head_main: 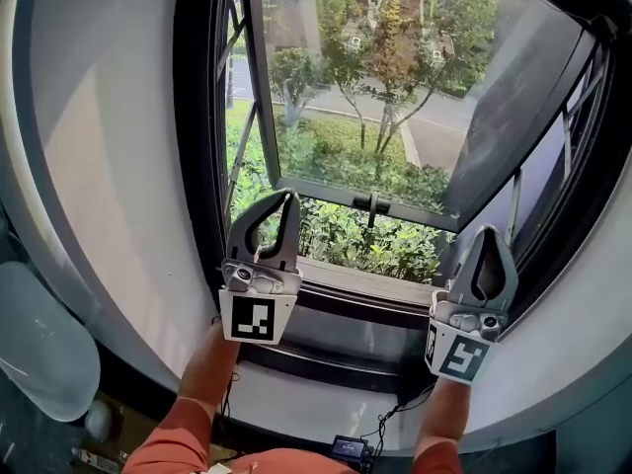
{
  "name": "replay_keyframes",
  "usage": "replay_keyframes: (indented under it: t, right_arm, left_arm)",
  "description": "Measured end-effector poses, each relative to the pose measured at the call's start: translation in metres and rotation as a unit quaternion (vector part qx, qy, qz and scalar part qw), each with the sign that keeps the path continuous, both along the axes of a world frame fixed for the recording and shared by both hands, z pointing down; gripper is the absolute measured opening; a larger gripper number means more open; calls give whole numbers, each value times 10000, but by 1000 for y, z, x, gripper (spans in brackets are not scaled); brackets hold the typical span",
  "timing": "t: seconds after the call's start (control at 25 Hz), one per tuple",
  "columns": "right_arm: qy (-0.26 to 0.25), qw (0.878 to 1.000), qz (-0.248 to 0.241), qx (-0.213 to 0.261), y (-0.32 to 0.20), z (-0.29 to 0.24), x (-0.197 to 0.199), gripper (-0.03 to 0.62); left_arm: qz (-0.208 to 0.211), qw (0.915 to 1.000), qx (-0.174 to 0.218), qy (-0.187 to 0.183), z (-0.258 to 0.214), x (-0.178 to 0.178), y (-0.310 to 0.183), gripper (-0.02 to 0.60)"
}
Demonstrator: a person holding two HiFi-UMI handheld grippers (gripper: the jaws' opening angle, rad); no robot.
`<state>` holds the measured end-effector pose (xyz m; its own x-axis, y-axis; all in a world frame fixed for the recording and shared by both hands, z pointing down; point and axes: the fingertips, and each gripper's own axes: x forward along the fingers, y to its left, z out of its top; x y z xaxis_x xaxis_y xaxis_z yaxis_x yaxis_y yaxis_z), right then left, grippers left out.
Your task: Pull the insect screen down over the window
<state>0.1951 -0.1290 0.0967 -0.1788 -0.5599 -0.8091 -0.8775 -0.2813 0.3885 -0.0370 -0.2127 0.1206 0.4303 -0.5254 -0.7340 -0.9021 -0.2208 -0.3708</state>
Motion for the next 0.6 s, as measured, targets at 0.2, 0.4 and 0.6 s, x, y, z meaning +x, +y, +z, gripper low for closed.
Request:
replay_keyframes:
  t: [0.2,0.4,0.6]
  right_arm:
    - [123,9998,102,110,-2,-15,3,11]
    - [104,9997,96,209,-3,-30,9,11]
    - [-161,9993,-163,306,-4,-49,19,11]
  left_arm:
    - [23,9998,125,121,-23,-3,-5,5]
    - [21,9994,314,142,-43,-2,-5,5]
    - [13,9985,536,133,-64,1,-4,6]
